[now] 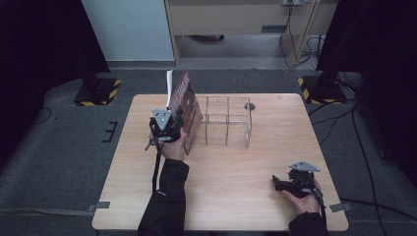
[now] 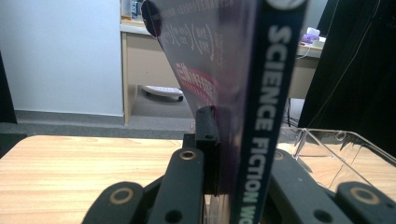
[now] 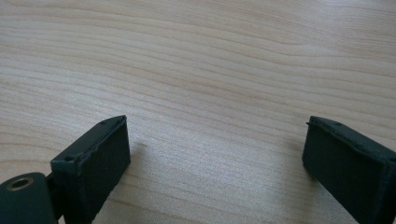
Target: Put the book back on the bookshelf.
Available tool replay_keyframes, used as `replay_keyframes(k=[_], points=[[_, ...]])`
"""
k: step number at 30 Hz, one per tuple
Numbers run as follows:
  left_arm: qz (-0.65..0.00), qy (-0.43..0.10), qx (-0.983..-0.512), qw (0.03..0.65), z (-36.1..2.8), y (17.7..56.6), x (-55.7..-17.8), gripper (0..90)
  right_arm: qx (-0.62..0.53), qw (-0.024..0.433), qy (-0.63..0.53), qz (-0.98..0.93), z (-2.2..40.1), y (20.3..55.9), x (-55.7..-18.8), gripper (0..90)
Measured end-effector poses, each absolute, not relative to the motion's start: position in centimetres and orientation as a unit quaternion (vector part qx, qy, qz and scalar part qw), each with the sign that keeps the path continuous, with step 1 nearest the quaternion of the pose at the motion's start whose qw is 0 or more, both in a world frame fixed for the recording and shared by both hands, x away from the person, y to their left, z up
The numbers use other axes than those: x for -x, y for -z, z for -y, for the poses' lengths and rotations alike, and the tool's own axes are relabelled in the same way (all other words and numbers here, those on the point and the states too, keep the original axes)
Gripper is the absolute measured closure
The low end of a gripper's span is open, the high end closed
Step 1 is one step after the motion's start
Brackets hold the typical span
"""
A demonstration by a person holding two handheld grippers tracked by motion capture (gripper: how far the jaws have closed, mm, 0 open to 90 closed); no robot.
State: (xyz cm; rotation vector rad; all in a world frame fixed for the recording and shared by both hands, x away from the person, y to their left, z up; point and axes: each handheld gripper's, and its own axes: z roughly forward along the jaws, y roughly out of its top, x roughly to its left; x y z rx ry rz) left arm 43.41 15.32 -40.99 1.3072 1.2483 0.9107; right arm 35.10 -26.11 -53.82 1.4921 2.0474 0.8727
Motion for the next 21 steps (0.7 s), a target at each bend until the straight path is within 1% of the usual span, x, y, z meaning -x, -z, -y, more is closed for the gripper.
replay_keyframes(k=[9,15,18,21], points=[[-0.525,-0.379,-0.550,0.528,-15.4,42.3,-43.7,83.4,-0.544,0.229,-0.317,-0.743,26.1,53.8,-35.1,7.8],[-0.520,-0.382,-0.554,0.526,-15.5,42.4,-43.6,83.0,-0.544,0.229,-0.317,-0.742,26.1,53.8,-35.1,7.8],[-0.518,-0.387,-0.557,0.522,-15.5,42.4,-43.6,81.5,-0.543,0.229,-0.317,-0.743,26.1,53.8,-35.1,7.7],[-0.516,-0.386,-0.556,0.525,-15.8,42.3,-43.5,77.0,-0.543,0.228,-0.317,-0.743,26.1,53.8,-35.0,7.8]])
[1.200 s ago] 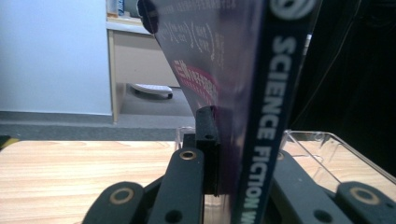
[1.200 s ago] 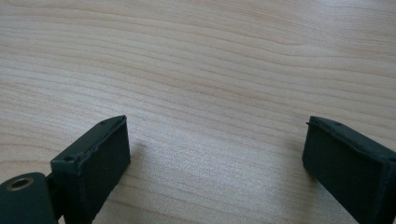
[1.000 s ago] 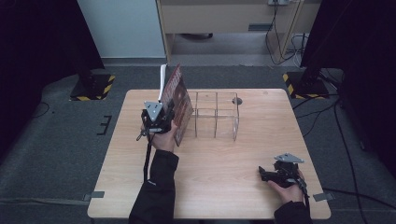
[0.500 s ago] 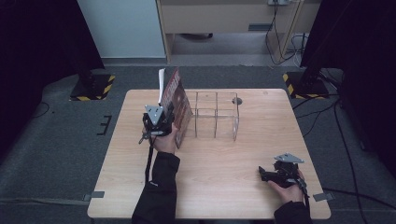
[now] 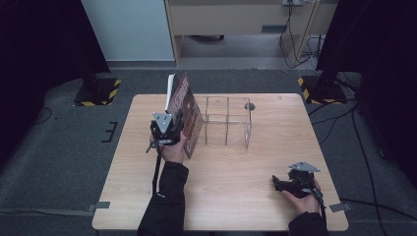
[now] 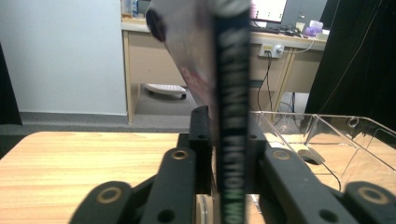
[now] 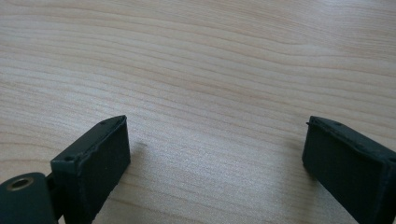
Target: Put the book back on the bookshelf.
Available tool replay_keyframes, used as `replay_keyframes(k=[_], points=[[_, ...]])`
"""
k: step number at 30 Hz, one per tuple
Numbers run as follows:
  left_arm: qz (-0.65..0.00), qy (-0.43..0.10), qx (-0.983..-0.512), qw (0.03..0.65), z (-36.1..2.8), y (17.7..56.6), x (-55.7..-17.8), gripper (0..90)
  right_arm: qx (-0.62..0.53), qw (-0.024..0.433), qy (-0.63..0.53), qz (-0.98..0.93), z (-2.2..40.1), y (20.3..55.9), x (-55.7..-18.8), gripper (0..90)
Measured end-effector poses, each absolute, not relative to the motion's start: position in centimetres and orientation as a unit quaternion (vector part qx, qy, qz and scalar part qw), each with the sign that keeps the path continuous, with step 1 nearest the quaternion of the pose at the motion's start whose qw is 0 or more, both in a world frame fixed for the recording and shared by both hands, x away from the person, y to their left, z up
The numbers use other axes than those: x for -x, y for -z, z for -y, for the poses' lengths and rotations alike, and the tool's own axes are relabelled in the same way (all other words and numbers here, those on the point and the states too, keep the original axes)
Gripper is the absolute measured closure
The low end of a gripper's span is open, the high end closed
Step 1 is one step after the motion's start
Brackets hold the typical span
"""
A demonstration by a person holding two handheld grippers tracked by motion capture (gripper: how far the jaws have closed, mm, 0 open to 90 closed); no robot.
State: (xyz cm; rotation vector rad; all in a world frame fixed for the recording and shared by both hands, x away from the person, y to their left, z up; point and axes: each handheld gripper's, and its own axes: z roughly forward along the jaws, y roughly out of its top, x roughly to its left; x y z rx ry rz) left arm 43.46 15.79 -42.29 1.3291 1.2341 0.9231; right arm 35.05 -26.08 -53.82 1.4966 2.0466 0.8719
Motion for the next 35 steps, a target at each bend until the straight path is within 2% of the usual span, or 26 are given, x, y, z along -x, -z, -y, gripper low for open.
replay_keyframes(k=[8,14,17,22,26,29,35], points=[[-0.506,-0.374,-0.573,0.524,-16.3,42.1,-43.3,69.0,-0.543,0.228,-0.317,-0.743,26.1,53.8,-35.1,7.8],[-0.495,-0.377,-0.584,0.522,-16.2,41.6,-42.6,58.1,-0.544,0.228,-0.317,-0.743,26.1,53.8,-35.1,7.8],[-0.487,-0.377,-0.593,0.519,-16.5,41.2,-41.9,48.8,-0.544,0.228,-0.317,-0.743,26.1,53.8,-35.1,7.7],[-0.480,-0.352,-0.607,0.526,-17.7,40.5,-40.1,37.7,-0.544,0.228,-0.316,-0.743,26.1,53.8,-35.1,7.8],[-0.482,-0.322,-0.616,0.534,-19.3,40.5,-38.1,33.6,-0.544,0.229,-0.317,-0.743,26.1,53.8,-35.1,7.7],[-0.480,-0.302,-0.628,0.533,-20.8,41.3,-36.4,31.2,-0.544,0.228,-0.317,-0.743,26.1,53.8,-35.1,7.7],[-0.507,-0.260,-0.661,0.489,-23.8,45.2,-33.3,28.5,-0.543,0.228,-0.316,-0.743,26.1,53.8,-35.0,7.7]])
